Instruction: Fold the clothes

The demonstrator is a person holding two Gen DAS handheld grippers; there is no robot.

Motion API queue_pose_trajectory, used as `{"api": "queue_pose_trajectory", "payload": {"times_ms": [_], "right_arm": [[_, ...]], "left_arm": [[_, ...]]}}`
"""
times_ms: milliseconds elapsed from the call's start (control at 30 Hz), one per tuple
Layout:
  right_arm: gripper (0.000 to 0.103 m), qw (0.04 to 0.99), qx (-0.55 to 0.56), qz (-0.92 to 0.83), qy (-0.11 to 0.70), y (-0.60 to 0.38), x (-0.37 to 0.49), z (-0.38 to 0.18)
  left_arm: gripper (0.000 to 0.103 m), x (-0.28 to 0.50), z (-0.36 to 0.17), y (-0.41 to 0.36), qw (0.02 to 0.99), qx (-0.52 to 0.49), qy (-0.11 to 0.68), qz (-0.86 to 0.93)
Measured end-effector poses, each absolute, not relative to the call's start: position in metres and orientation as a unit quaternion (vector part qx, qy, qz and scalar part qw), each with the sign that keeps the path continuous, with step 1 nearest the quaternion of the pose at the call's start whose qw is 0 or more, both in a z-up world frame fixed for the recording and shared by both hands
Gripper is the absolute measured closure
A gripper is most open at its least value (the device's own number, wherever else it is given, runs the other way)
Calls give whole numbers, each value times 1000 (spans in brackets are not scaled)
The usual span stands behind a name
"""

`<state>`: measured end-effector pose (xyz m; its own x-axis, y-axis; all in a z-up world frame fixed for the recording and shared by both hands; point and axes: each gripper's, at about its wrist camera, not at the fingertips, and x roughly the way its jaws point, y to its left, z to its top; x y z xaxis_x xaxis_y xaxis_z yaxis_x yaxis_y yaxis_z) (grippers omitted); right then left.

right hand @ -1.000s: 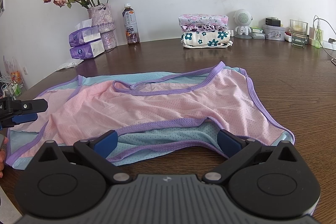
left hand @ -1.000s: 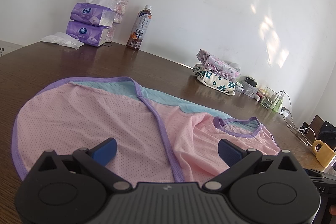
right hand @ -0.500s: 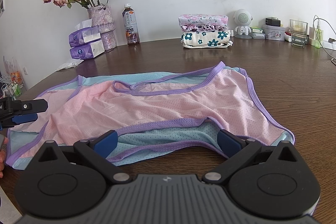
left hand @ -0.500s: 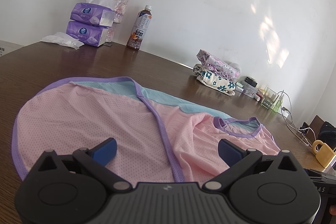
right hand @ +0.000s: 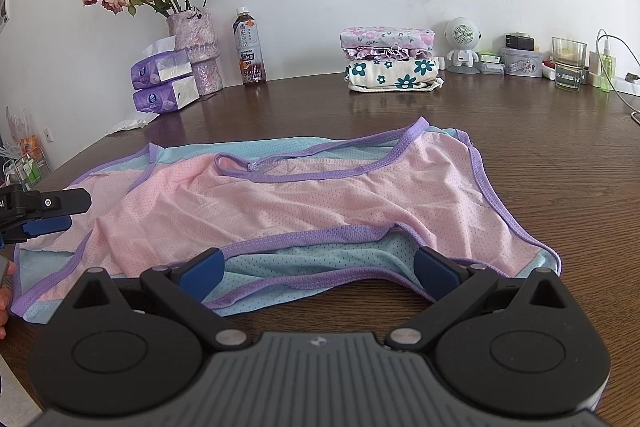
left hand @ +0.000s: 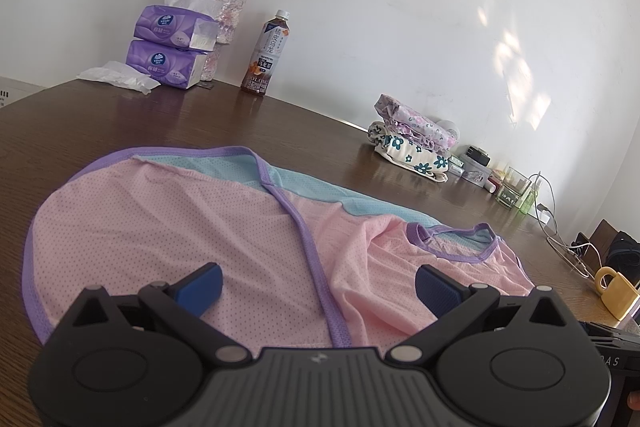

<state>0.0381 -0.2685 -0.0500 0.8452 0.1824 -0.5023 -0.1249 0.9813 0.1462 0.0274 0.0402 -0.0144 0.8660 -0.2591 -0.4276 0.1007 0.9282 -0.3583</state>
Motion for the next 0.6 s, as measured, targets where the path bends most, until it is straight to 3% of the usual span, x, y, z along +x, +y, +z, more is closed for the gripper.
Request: {"api": "queue_pose_trajectory", "payload": {"times_ms": [600], "right_arm": [[0,959,52,80,267,-268,39,-50]], "left_arm": [[0,28,-14,40,952,-164,241,-94]]}}
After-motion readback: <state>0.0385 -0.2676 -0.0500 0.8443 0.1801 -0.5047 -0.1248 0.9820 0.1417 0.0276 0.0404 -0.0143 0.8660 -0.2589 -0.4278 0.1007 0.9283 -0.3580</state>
